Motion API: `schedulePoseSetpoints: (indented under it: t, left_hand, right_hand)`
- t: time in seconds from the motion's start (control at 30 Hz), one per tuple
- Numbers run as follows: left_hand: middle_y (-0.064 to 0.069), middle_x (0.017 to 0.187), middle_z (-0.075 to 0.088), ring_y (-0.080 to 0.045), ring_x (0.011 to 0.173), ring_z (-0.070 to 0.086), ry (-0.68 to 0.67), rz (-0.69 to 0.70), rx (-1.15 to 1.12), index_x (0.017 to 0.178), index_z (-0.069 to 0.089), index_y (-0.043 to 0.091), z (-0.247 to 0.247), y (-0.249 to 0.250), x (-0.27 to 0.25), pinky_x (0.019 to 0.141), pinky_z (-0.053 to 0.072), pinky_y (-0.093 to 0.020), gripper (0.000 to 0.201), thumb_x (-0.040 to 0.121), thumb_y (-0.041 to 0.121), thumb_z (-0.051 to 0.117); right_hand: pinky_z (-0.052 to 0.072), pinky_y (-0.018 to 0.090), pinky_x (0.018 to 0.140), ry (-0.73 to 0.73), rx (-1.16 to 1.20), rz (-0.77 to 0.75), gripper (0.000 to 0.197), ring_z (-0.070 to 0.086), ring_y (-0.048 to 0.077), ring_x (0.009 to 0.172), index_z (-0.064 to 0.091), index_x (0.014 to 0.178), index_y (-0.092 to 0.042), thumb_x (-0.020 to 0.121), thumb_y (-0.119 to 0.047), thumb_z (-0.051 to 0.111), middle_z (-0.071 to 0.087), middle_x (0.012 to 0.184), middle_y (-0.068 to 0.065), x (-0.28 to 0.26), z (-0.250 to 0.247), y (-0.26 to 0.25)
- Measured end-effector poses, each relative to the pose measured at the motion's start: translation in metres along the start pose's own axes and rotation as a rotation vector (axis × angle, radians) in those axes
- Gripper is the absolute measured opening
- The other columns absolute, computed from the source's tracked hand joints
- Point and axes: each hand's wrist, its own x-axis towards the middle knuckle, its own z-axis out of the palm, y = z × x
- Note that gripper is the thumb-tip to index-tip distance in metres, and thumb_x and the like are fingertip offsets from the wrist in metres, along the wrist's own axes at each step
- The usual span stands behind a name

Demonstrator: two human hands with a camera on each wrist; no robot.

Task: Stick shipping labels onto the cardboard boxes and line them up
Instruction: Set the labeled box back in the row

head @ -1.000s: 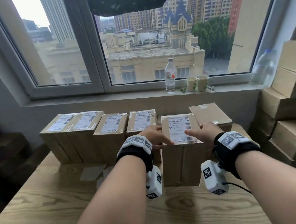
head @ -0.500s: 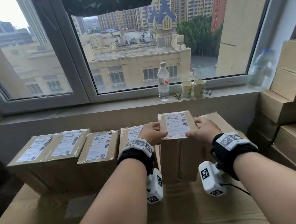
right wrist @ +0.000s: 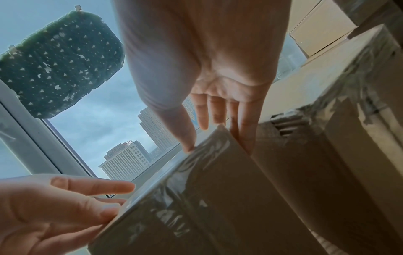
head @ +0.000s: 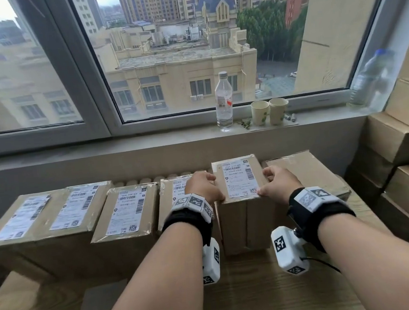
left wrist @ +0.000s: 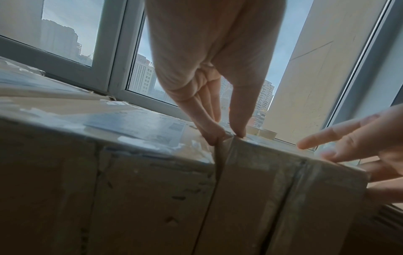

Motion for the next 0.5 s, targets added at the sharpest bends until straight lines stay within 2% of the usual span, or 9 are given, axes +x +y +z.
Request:
schedulePoseSetpoints:
  t: [0.1,0.2,0.27,0.4,0.5]
  left_hand:
    - [-0.003,0.11,0.068,-0.021,0.101,0.066,-0.004,-0.029,-0.001,0.111,0.068,0.014,0.002,0.0,0.002,0.087,0.057,-0.033,0.055,0.061,0.003,0.084]
    - [0.008,0.102,0.061,-0.017,0.104,0.062,0.026,-0.023,0.076,0.108,0.069,0.017,0.002,-0.001,0.004,0.084,0.051,-0.023,0.043,0.069,0.006,0.082]
    - [0.006,0.104,0.06,-0.016,0.104,0.06,0.04,-0.025,0.115,0.108,0.069,0.019,0.004,0.0,0.004,0.079,0.049,-0.023,0.042,0.07,0.006,0.081]
    - [-0.002,0.108,0.067,-0.021,0.101,0.063,0.073,-0.035,0.119,0.1,0.069,0.017,0.007,0.006,0.004,0.082,0.053,-0.028,0.027,0.076,0.005,0.071]
    - [-0.005,0.1,0.071,-0.024,0.096,0.067,0.1,0.005,0.089,0.094,0.072,0.015,0.014,0.022,0.004,0.084,0.055,-0.031,0.017,0.082,0.009,0.063]
  right_hand:
    - [0.045,0.031,0.1,-0.013,-0.015,0.016,0.064,0.057,0.021,0.116,0.053,0.13,-0.014,0.071,-0.007,0.077,0.06,0.128,0.005,0.004,0.003,0.003]
    - [0.048,0.035,0.098,-0.029,-0.006,0.025,0.063,0.059,0.021,0.111,0.055,0.125,-0.014,0.068,-0.006,0.08,0.063,0.121,0.004,0.006,0.005,0.005]
    - [0.048,0.035,0.097,-0.036,-0.013,0.02,0.059,0.06,0.022,0.109,0.056,0.125,-0.014,0.07,-0.007,0.079,0.063,0.119,0.004,0.007,0.004,0.006]
    - [0.05,0.034,0.093,0.012,-0.03,-0.004,0.041,0.063,0.021,0.103,0.062,0.116,-0.015,0.077,-0.013,0.075,0.067,0.111,0.003,0.006,-0.002,0.006]
    - [0.051,0.027,0.082,0.108,-0.075,-0.051,0.016,0.065,0.017,0.09,0.068,0.094,-0.019,0.079,-0.014,0.069,0.071,0.096,0.0,0.004,-0.018,0.008]
